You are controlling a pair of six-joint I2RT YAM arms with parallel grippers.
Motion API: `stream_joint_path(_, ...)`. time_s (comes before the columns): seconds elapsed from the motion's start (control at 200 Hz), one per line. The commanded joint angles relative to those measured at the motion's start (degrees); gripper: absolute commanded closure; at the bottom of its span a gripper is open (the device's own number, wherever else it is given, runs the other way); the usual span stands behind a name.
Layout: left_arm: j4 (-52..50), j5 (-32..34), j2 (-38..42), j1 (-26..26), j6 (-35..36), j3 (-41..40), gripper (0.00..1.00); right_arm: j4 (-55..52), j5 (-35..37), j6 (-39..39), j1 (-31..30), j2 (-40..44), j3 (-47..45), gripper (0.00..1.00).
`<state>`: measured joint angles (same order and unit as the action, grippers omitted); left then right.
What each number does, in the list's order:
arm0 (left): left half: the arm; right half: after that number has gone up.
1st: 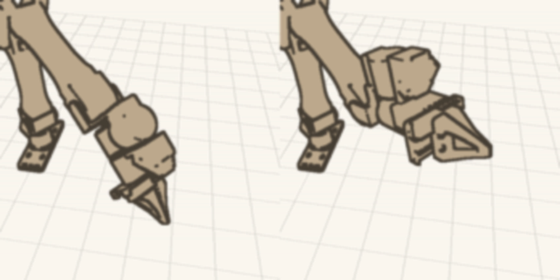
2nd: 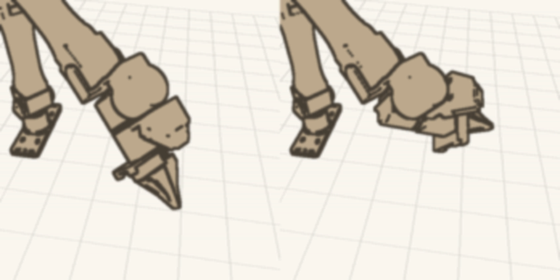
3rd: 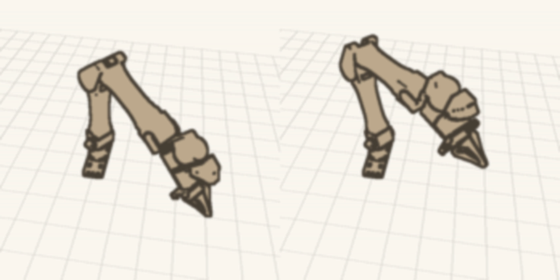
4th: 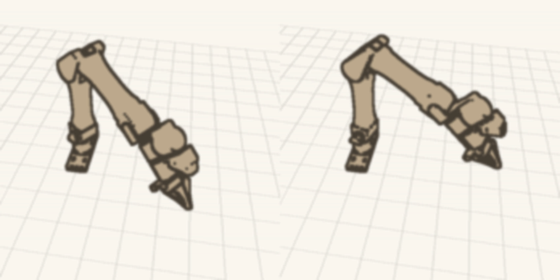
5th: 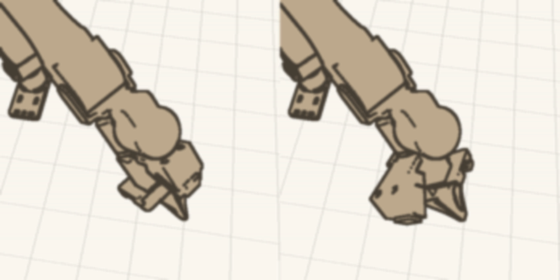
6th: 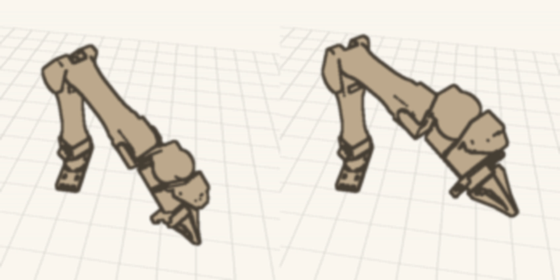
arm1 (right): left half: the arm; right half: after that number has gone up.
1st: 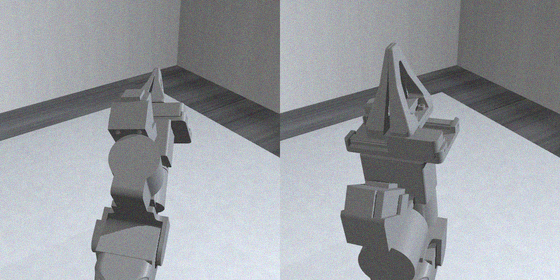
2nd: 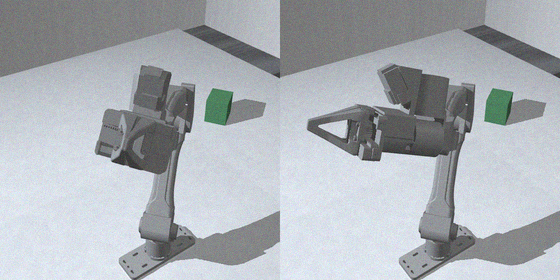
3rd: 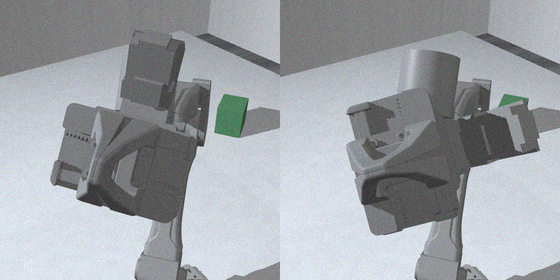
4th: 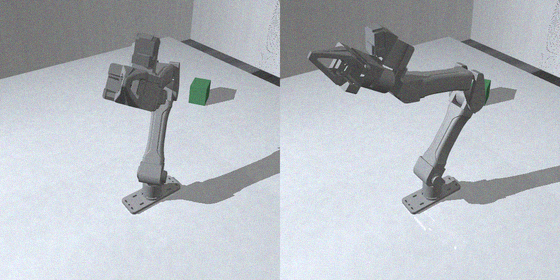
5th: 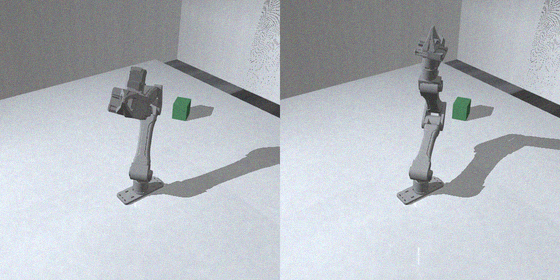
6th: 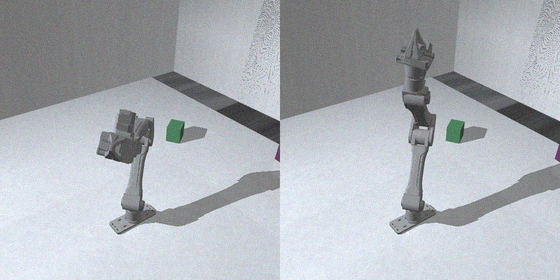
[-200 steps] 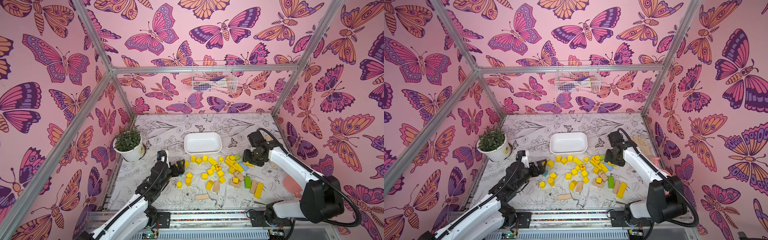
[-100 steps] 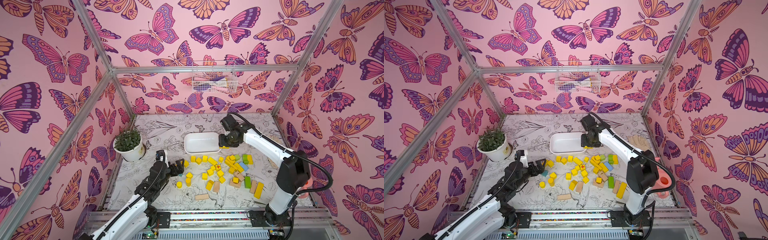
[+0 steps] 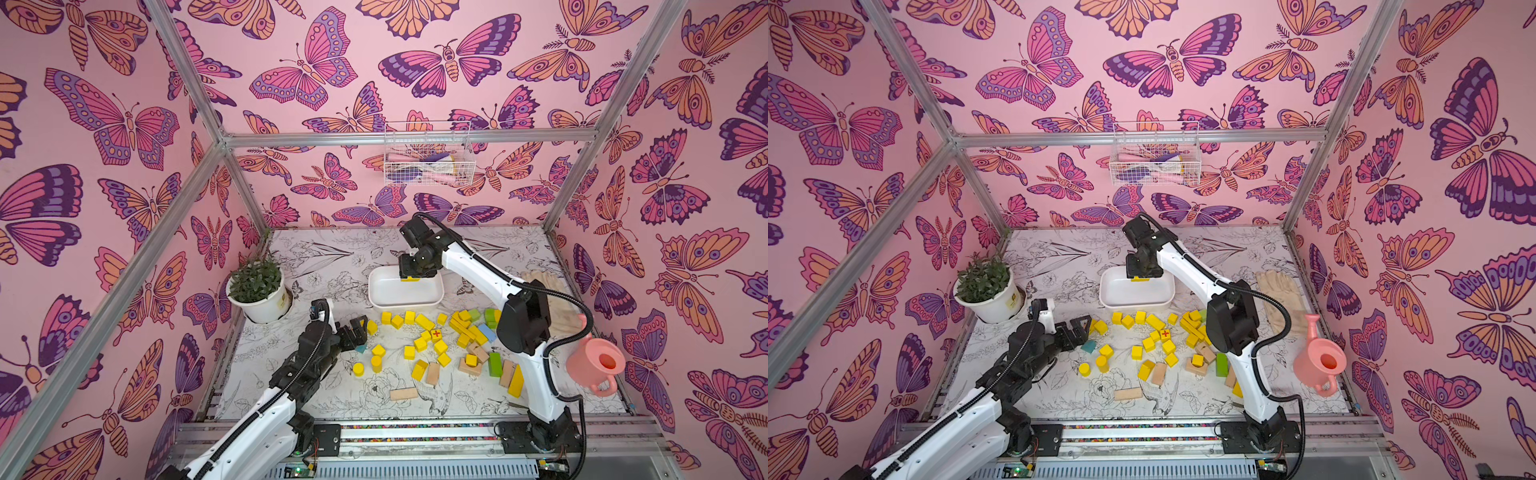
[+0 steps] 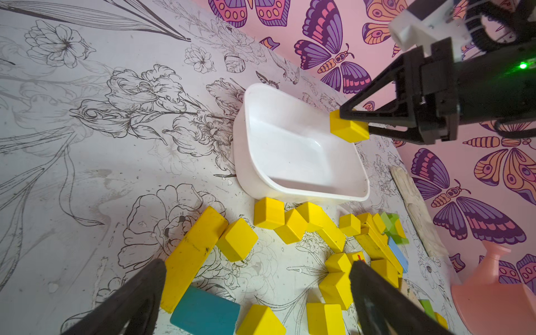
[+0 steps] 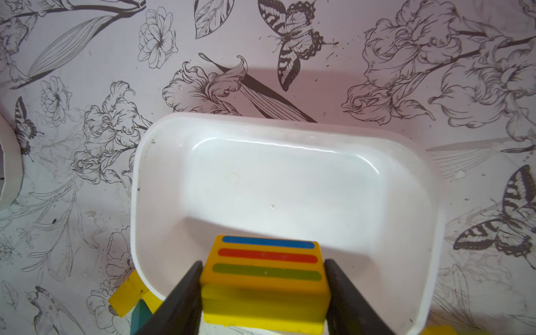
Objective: Pick out the yellow building blocks
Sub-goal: Place the building block in the storage box.
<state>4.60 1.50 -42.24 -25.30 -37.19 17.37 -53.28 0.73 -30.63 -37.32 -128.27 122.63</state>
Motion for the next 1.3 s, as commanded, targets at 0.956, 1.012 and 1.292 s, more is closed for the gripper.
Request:
stream_joint_path(0.956, 2.3, -3.3, 1.9, 2.4, -1.5, -2.8, 0.0, 13.9, -10.0, -11.9, -1.1, -15.4, 8.6, 0.64)
stream_joint_path(1.012, 2.3, -3.3, 2.1, 2.4, -1.5, -2.9, 0.0, 14.5, -10.0, -11.7, -1.1, -15.4, 8.7, 0.61)
stream_joint_path(1.292, 1.6, -2.7, 1.4, 2.5, -1.6, -2.4, 0.0, 16.2, -9.9, -7.3, -1.1, -8.0, 1.8, 0.36)
